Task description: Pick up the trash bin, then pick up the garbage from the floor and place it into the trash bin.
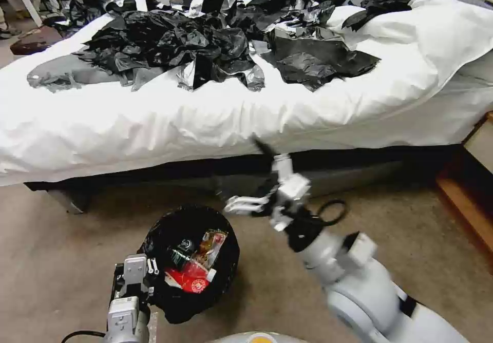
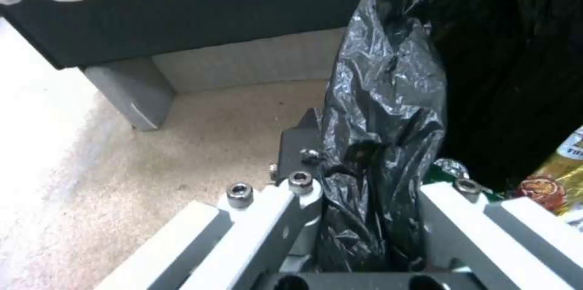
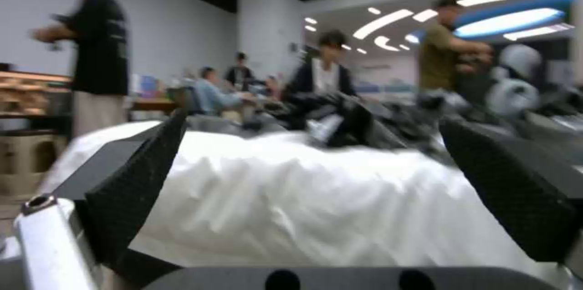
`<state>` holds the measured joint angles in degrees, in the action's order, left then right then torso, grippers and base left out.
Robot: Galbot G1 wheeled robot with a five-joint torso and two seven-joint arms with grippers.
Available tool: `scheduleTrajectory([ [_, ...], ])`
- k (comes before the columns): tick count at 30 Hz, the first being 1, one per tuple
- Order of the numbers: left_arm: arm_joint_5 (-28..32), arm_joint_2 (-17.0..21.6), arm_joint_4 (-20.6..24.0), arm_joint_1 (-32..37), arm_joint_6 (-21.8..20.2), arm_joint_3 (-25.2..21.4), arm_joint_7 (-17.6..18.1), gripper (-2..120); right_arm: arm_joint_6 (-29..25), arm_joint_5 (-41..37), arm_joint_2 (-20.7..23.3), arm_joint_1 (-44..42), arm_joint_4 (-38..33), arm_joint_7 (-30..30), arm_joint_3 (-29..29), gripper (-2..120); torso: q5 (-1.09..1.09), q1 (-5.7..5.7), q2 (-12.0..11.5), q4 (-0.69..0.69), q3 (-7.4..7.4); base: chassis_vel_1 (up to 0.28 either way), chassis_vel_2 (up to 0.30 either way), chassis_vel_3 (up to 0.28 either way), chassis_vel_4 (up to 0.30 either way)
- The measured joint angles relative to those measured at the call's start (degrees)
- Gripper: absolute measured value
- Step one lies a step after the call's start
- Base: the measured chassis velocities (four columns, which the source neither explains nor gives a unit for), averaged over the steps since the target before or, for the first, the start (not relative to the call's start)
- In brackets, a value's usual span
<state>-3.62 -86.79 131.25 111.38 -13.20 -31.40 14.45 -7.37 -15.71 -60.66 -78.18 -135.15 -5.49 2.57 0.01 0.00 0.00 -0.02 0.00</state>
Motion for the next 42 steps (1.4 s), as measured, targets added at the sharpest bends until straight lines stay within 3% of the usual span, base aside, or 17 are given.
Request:
scheduleTrajectory([
  [4,0.2,0.1,0.0,-0.2,0.0,-0.2,0.0,3,-1.9,3.1,-3.1,-6.1,1.0,-0.7,2.6,100,-0.02,0.00,0.0,0.00,0.00,0.000,0.000,0.000,0.000],
  [6,0.4,0.3,0.0,-0.3,0.0,-0.3,0.0,3,-5.0,6.2,-6.7,-10.4,4.0,-1.6,3.2,100,-0.02,0.00,0.0,0.02,0.00,0.000,0.000,0.000,0.000],
  [17,1.7,0.6,1.5,0.2,0.1,-0.7,-0.1,3,-11.1,10.8,-14.5,-15.2,14.0,-1.8,2.7,100,-0.02,0.00,0.0,0.02,0.00,0.000,0.000,0.000,0.000],
  [27,1.8,0.7,1.9,0.4,0.2,-0.7,-0.3,3,-12.8,11.9,-16.1,-15.2,15.8,-1.9,3.2,100,-0.01,0.00,0.0,0.02,0.00,0.000,0.000,0.000,0.000],
  [42,1.8,0.7,2.1,0.9,0.4,-0.7,-0.3,3,-14.0,11.0,-13.7,-14.4,15.9,-1.4,4.3,100,-0.01,0.00,0.0,0.02,0.00,0.072,0.073,0.072,0.070],
])
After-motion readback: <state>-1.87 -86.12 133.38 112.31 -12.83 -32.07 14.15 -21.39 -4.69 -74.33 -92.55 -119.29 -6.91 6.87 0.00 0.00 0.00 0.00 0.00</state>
